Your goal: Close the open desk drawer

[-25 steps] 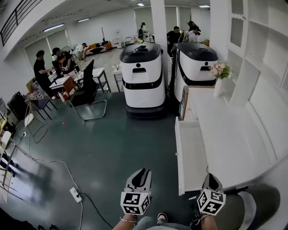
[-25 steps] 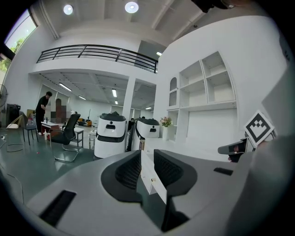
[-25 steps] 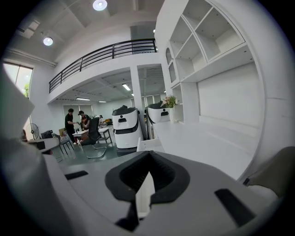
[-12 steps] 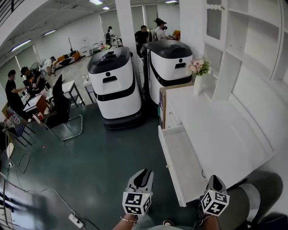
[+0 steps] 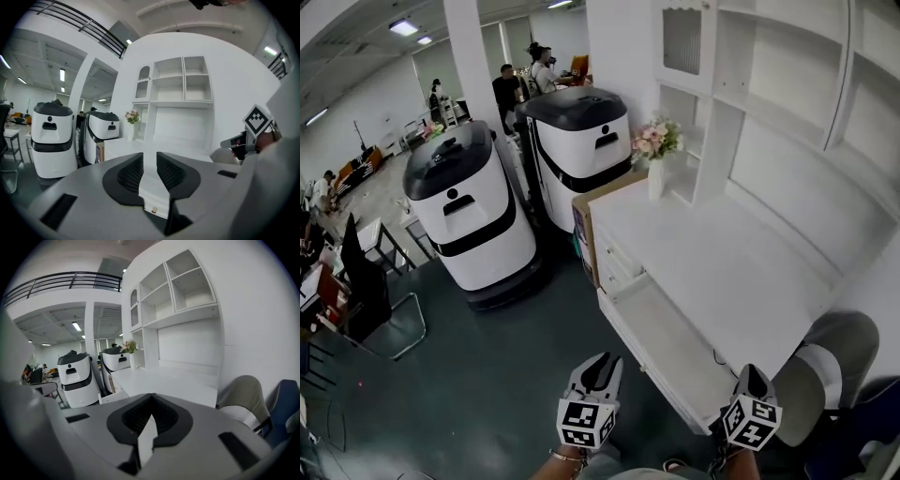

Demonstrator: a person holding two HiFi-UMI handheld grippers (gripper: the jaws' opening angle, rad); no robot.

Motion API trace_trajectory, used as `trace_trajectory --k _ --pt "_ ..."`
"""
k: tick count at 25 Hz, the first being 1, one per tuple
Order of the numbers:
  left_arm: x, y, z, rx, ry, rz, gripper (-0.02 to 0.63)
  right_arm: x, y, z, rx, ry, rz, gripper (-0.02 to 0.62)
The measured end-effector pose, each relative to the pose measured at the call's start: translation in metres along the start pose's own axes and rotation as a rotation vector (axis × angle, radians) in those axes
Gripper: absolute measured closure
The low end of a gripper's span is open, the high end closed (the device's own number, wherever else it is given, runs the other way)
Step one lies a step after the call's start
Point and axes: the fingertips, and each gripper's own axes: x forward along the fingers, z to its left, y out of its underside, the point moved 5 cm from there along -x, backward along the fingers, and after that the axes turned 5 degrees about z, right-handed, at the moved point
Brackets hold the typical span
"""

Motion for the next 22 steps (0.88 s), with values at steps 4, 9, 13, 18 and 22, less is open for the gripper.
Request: trace_trajectory --k 4,9,13,18,22 --pt "0.018 -0.003 0.015 0.034 0.109 0.024 0.506 -0.014 0.003 0.007 0.056 0.114 -0.009 0.588" --pt "0.039 0.002 0.025 0.092 0.23 0.072 0.503 -0.029 0.017 0.015 0.113 0.231 -0.003 0.589" --pt "0.052 0.011 0.025 0.1 0.285 0.117 0.503 -0.036 0.031 0.012 0.145 0.294 0.028 0.589" --pt "0.071 0.021 0.02 0.121 0.299 0.147 0.5 -0.029 0.033 -0.001 0.154 0.325 0.029 0.589" --pt "0.076 0.035 0.013 0.163 0.334 0.189 0.501 -0.025 0.047 -0.006 0.193 0.338 0.049 0.589"
